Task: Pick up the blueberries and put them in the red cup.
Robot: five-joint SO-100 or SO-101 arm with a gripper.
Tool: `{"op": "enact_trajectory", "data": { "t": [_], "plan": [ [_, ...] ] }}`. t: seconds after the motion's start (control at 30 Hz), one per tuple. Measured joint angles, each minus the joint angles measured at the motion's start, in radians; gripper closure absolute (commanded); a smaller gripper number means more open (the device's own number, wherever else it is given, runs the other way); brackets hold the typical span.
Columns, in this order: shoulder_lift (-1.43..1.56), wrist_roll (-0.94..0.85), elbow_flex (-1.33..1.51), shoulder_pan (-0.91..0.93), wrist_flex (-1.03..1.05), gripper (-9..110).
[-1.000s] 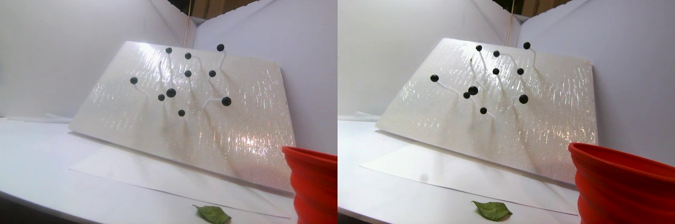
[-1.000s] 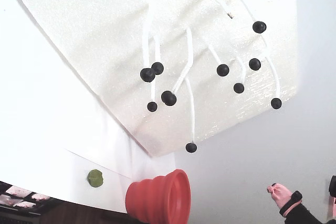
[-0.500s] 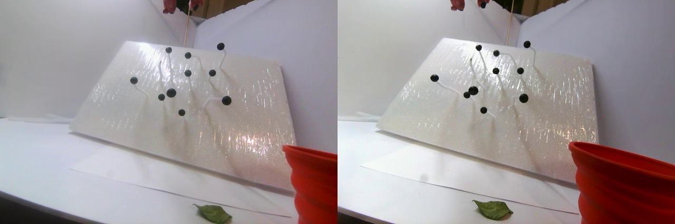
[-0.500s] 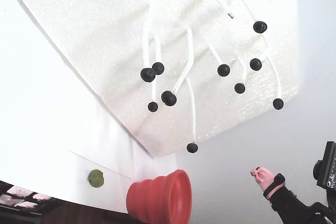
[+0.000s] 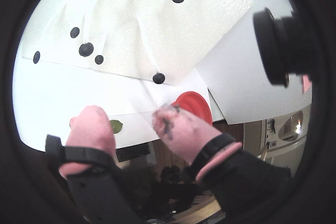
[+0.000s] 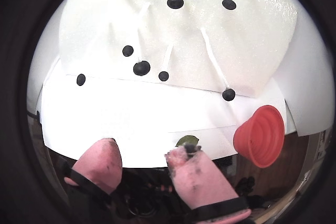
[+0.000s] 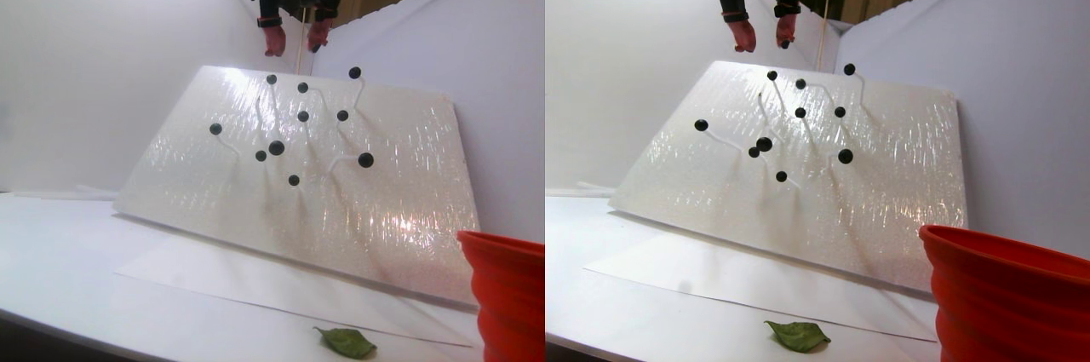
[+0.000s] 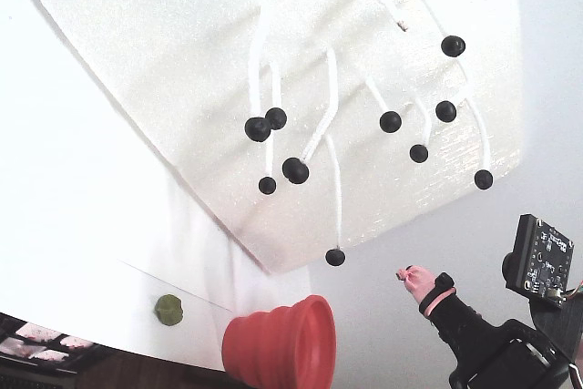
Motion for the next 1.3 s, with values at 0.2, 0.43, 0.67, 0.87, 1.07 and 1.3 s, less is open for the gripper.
{"op": "enact_trajectory", "data": {
  "t": [0.2,0.43,0.67,0.87,1.07,1.3],
  "plan": [
    [-0.037,0.000,0.000,-0.009,-0.040,83],
    [-0.101,-0.008,0.000,-0.017,-0.097,83],
    [-0.173,-0.009,0.000,-0.020,-0.158,83],
    [-0.210,-0.011,0.000,-0.032,-0.204,82],
    [-0.244,-0.009,0.000,-0.052,-0.238,82],
    [-0.296,-0.009,0.000,-0.057,-0.281,82]
  ]
}}
